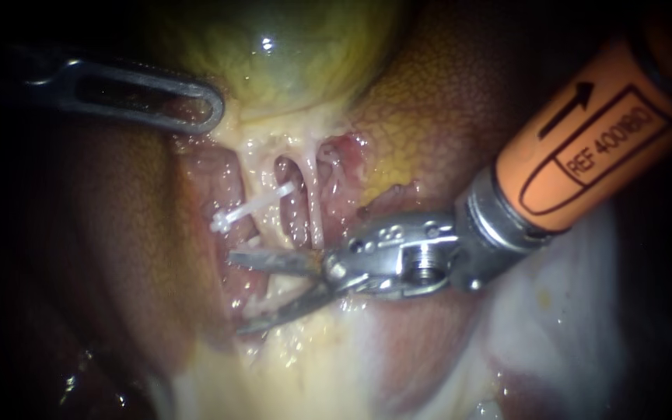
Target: Go to the cutting position left tube
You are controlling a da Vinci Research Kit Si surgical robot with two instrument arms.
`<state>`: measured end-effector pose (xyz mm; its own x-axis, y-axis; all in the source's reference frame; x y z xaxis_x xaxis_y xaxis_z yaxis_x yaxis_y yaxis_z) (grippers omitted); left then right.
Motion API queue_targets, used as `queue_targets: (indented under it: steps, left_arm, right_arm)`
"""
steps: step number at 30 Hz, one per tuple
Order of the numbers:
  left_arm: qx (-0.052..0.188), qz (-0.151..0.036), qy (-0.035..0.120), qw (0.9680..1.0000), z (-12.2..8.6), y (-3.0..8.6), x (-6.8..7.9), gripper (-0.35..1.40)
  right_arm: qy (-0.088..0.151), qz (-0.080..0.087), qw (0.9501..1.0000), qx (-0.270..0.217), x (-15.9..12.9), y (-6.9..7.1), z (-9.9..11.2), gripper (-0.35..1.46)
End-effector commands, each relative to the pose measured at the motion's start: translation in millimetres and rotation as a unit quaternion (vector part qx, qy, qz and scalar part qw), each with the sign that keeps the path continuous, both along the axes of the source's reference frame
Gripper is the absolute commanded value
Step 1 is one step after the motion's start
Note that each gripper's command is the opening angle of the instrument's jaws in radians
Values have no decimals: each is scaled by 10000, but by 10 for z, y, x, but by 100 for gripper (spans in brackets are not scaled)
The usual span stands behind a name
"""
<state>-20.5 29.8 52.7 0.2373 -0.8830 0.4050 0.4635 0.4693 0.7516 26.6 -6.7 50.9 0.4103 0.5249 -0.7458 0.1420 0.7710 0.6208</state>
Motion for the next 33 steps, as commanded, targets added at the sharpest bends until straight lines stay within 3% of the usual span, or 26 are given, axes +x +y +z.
queue_targets:
  steps: [1, 10, 23, 33]
  left_arm:
    - [-2, 1, 1, 10000, 0, 0, 0, -35]
    - [-3, 1, 1, 10000, 0, 0, 0, -35]
    - [-1, 2, 0, 10000, -1, -1, 1, -35]
    - [-1, 3, 0, 10000, -1, -1, 2, -35]
  right_arm:
    - [-10, 23, 10000, 37, -2, 2, 0, 106]
    - [-36, 12, 9998, 172, -17, 11, 24, 106]
    - [-108, 4, 9989, 466, -27, 15, 80, 109]
    - [-156, 8, 9979, 635, -24, 22, 98, 109]
